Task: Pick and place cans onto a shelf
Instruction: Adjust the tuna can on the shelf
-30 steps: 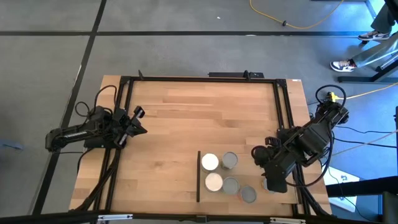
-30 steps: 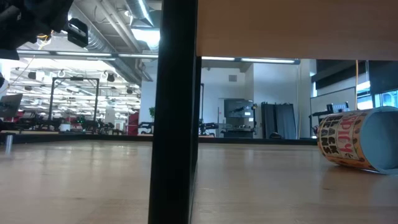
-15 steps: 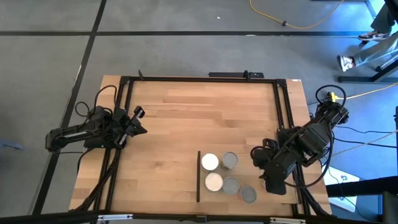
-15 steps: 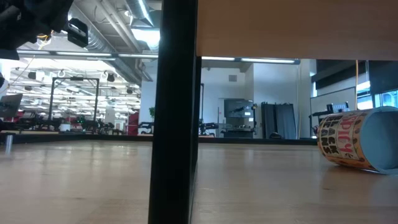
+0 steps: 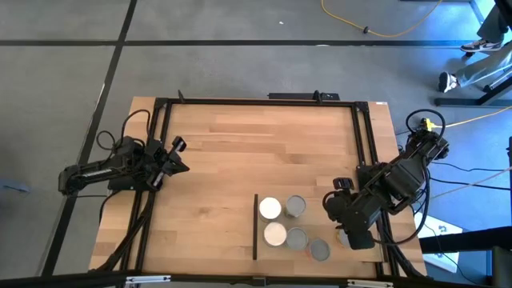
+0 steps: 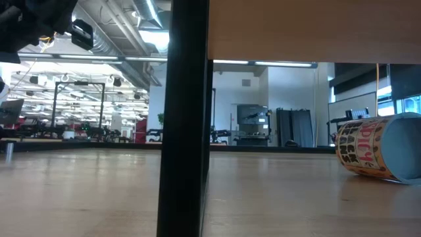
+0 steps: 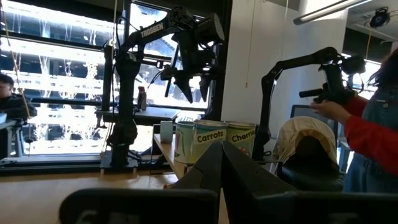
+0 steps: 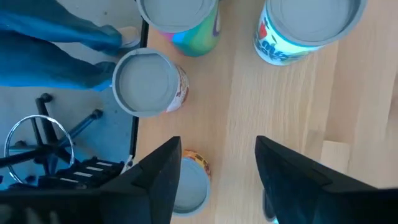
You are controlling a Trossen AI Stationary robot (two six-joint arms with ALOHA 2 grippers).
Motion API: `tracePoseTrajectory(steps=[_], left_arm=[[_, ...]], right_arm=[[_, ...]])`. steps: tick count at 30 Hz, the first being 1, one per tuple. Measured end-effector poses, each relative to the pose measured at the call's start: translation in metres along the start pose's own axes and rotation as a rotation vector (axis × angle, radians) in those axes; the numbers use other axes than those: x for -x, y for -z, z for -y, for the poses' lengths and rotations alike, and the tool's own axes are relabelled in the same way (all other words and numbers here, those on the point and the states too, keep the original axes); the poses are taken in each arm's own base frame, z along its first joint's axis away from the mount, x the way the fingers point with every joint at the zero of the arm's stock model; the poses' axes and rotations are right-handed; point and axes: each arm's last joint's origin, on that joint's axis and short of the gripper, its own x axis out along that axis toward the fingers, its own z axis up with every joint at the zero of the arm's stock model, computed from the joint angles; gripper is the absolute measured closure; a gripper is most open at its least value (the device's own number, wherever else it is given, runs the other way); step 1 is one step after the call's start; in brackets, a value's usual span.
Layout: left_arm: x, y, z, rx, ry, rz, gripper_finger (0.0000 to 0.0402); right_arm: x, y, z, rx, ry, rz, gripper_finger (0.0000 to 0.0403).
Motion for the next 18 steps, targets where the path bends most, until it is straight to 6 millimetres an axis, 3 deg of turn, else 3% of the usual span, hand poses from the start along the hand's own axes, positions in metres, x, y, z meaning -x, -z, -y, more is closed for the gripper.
tracePoseTrajectory(steps=[11, 18], left_arm=[[0.0000, 0.0000, 0.0000, 0.000, 0.000, 0.000, 0.0401], [0.0000, 0.0000, 0.0000, 0.000, 0.000, 0.000, 0.0401]], right_arm=[[0.0000, -0.0008, 0.0010, 0.022, 0.036, 0.025, 0.0195], [0.0004, -0.0020, 0.0073, -0.087, 0.150, 0.080, 0.0175]])
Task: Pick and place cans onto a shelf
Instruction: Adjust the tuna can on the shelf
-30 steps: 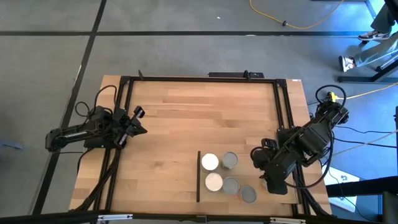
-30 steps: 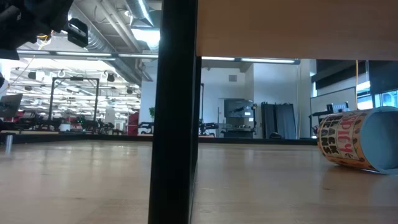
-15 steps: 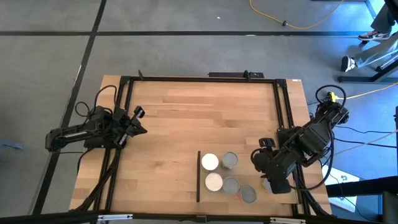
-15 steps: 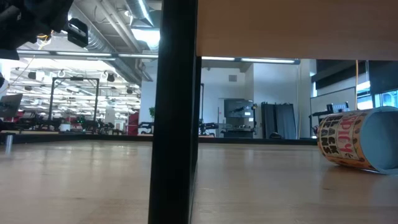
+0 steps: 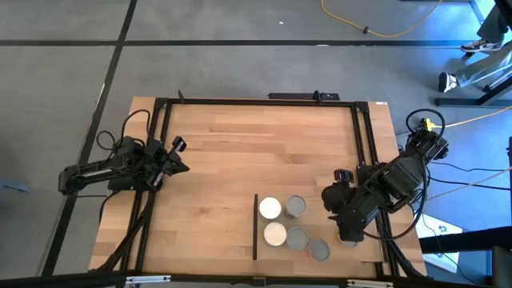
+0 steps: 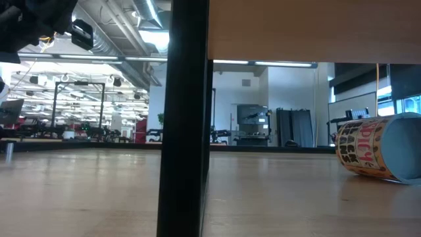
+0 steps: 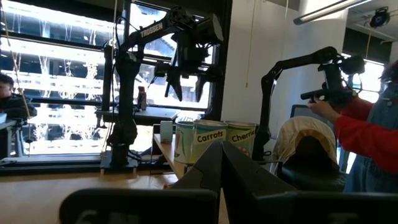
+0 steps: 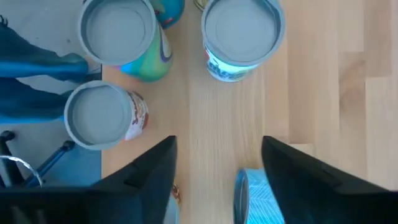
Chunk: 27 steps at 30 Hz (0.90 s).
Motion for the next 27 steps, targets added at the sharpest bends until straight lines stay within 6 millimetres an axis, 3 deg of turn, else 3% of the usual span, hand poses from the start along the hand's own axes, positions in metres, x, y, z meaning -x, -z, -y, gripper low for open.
tracePoseTrajectory(steps=[7, 10, 19, 27], left_arm=[[0.000, 0.000, 0.000, 0.000, 0.000, 0.000, 0.0401], [0.000, 0.000, 0.000, 0.000, 0.000, 0.000, 0.0401], [0.000, 0.000, 0.000, 0.000, 0.000, 0.000, 0.0401], [0.000, 0.000, 0.000, 0.000, 0.000, 0.000, 0.0401]], right_arm=[[0.000, 0.004, 0.005, -0.017, 0.024, -0.068, 0.0049], [0.000, 0.005, 0.004, -0.054, 0.001, -0.089, 0.0014], [0.000, 0.006, 0.003, -0.332, 0.000, -0.107, 0.0005], [-0.012, 0.021, 0.003, -0.356, -0.007, -0.217, 0.0005]])
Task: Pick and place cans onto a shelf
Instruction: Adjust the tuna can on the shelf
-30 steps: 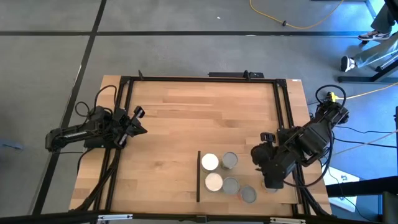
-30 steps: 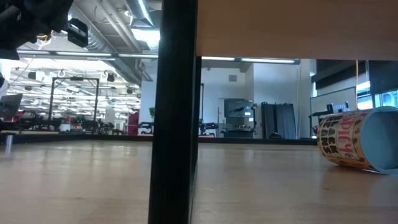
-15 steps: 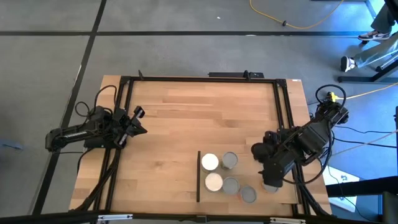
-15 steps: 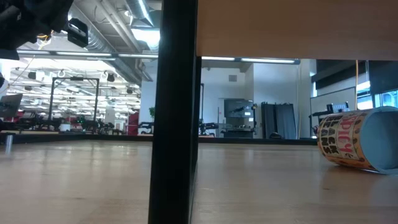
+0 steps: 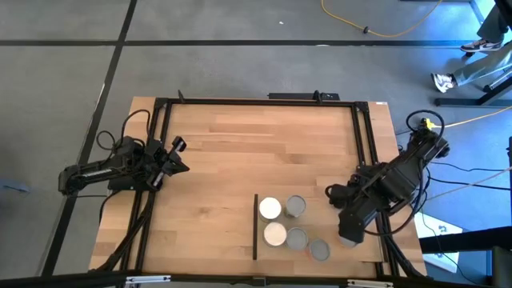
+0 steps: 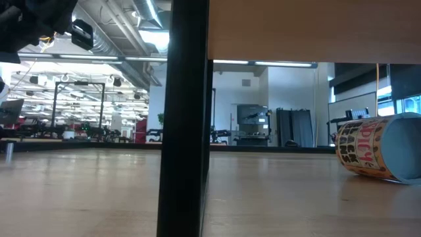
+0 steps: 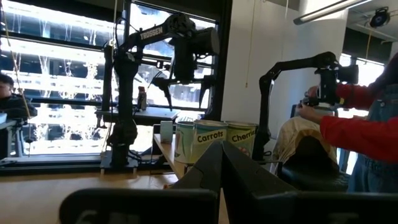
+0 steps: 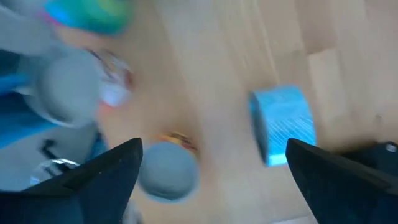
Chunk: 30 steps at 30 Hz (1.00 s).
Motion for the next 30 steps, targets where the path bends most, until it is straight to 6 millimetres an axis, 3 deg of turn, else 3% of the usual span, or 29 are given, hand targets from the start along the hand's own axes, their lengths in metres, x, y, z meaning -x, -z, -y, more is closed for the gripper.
tracePoseTrajectory(steps=[6, 17, 22, 30], left_arm=[[0.000, 0.000, 0.000, 0.000, 0.000, 0.000, 0.0401], [0.000, 0.000, 0.000, 0.000, 0.000, 0.000, 0.0401], [0.000, 0.000, 0.000, 0.000, 0.000, 0.000, 0.0401], [0.000, 0.000, 0.000, 0.000, 0.000, 0.000, 0.0401]], right_arm=[[-0.019, 0.010, 0.010, 0.034, 0.078, -0.035, 0.0005], [-0.004, 0.017, 0.030, 0.063, 0.079, 0.086, 0.0005], [-0.007, 0.025, 0.048, 0.063, 0.096, 0.076, 0.0005], [-0.010, 0.021, 0.052, 0.067, 0.105, 0.076, 0.0005]])
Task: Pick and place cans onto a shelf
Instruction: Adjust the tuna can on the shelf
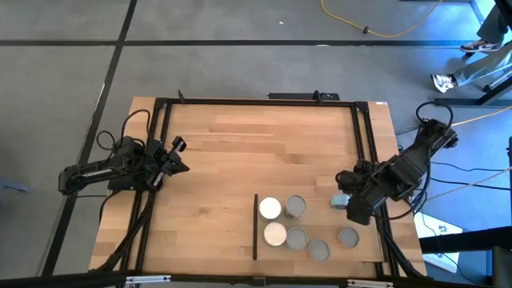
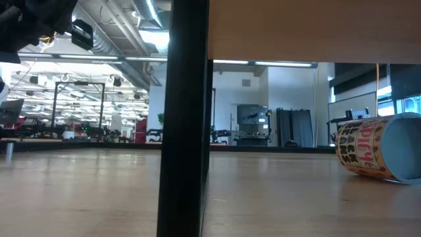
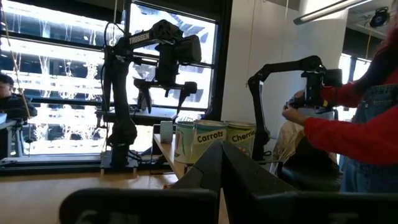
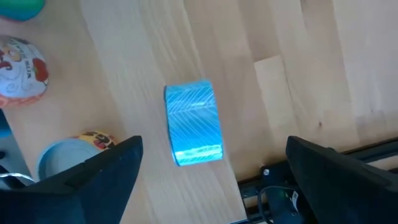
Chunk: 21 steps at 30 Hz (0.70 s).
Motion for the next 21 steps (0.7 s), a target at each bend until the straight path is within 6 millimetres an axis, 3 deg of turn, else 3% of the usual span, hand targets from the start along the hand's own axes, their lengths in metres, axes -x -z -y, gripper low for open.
tracePoseTrajectory(steps=[9, 21], left_arm=[[0.000, 0.000, 0.000, 0.000, 0.000, 0.000, 0.0401], [0.000, 0.000, 0.000, 0.000, 0.000, 0.000, 0.0401]], right_arm=[[-0.021, 0.005, 0.001, 0.035, 0.059, -0.064, 0.0005], [-0.027, 0.002, -0.003, 0.083, 0.082, -0.058, 0.0005]])
